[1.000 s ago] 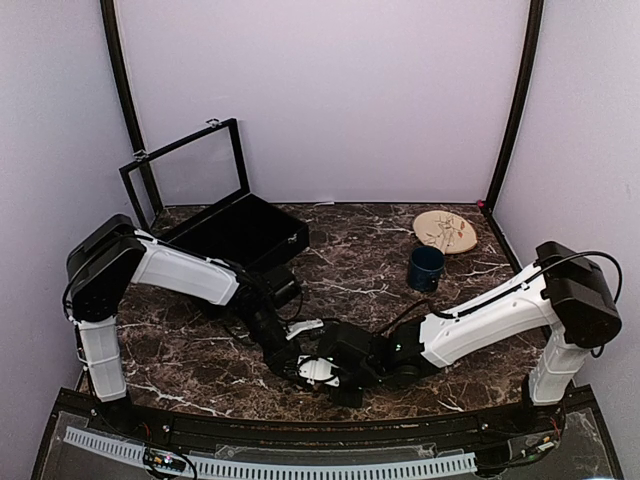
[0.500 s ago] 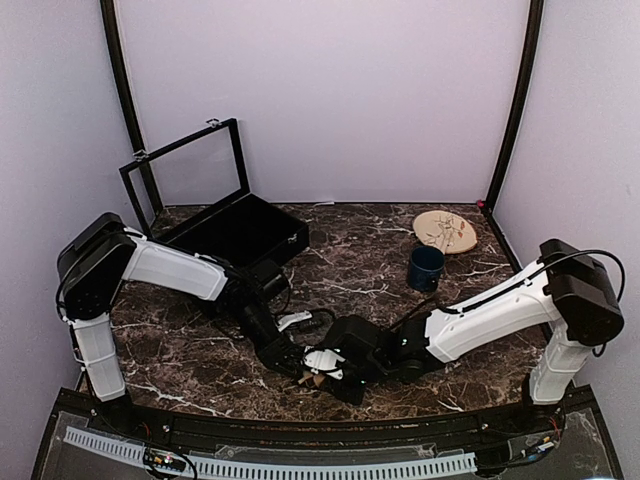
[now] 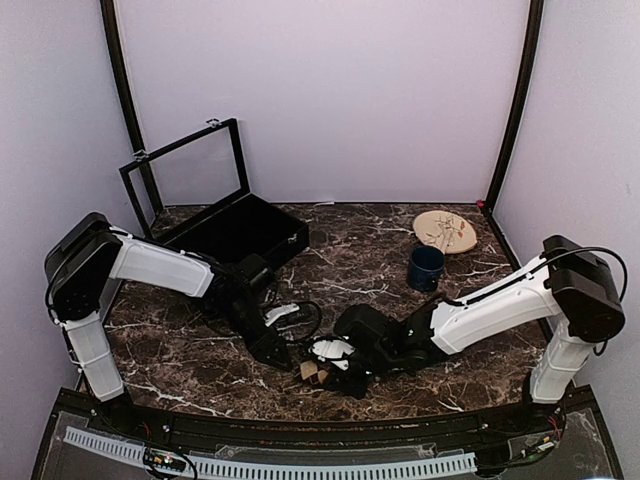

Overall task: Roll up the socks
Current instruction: Pick up the sock from the center of the board.

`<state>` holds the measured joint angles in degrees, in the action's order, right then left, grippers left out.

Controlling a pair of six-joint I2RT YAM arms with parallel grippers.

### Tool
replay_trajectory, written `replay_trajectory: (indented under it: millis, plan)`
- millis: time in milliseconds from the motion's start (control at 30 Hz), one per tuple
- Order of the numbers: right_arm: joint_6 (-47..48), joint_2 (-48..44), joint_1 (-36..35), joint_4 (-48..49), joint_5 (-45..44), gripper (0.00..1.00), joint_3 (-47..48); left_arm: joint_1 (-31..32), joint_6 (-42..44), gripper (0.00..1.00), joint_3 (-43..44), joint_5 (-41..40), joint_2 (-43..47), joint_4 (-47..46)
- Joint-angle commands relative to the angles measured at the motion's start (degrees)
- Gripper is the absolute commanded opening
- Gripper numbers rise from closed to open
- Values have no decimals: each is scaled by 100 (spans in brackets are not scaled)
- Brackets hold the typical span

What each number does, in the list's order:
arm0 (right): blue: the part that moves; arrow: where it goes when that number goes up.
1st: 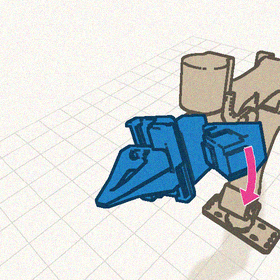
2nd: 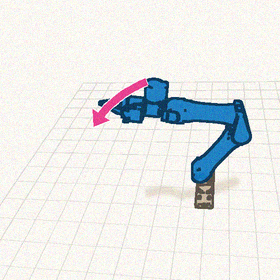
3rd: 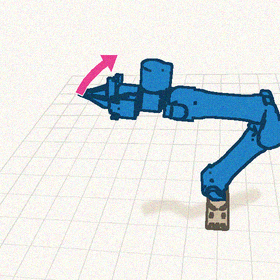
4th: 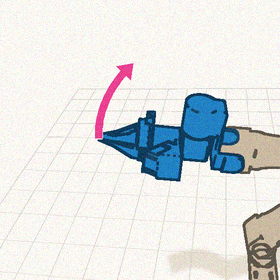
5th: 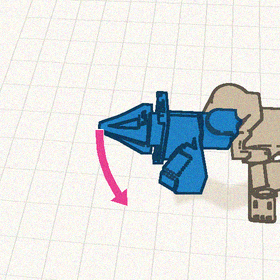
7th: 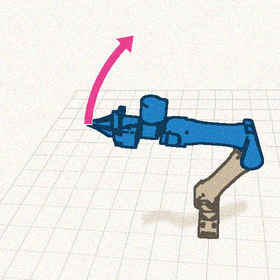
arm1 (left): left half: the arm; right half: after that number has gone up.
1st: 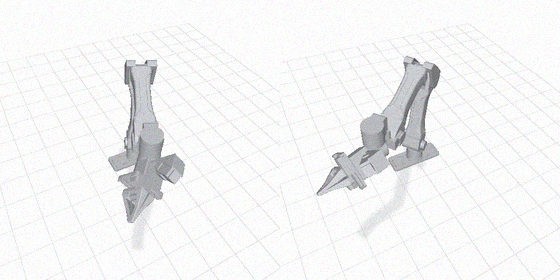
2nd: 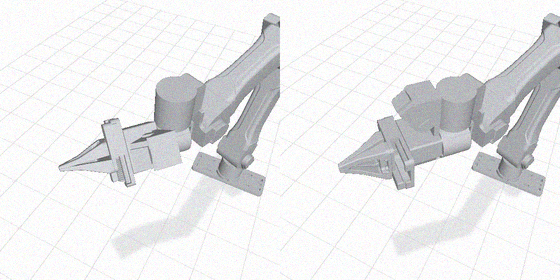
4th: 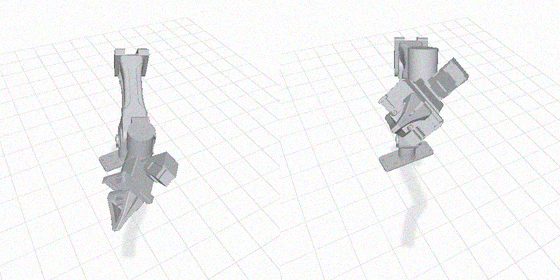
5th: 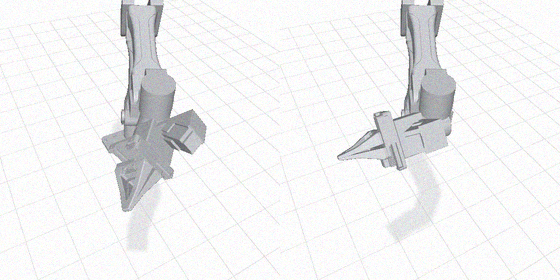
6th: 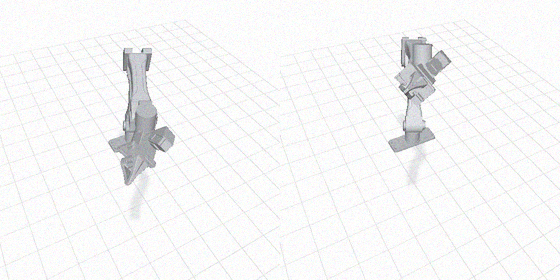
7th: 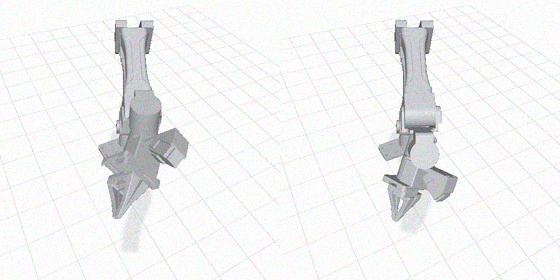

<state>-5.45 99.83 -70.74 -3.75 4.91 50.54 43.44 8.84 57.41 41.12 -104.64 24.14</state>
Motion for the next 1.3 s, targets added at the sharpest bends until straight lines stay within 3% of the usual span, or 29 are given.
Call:
replay_trajectory:
  millis: [0, 333, 800, 1267]
  plan:
    - [-319, -26, 247, -399, 376, 2, -323, -168, -178, 48, -195, -217, 392, -129]
    - [-648, -302, 668, -149, 896, 2, -343, -416, -649, 49, -300, -335, 1115, -559]
    - [-889, -413, 1028, -58, 936, 1, 222, -982, -1254, 56, -304, -2518, 2387, -1002]
    - [-1060, 36, 1292, 164, 393, 1, 1417, -1029, -2437, 62, -400, -1512, 2697, -1440]
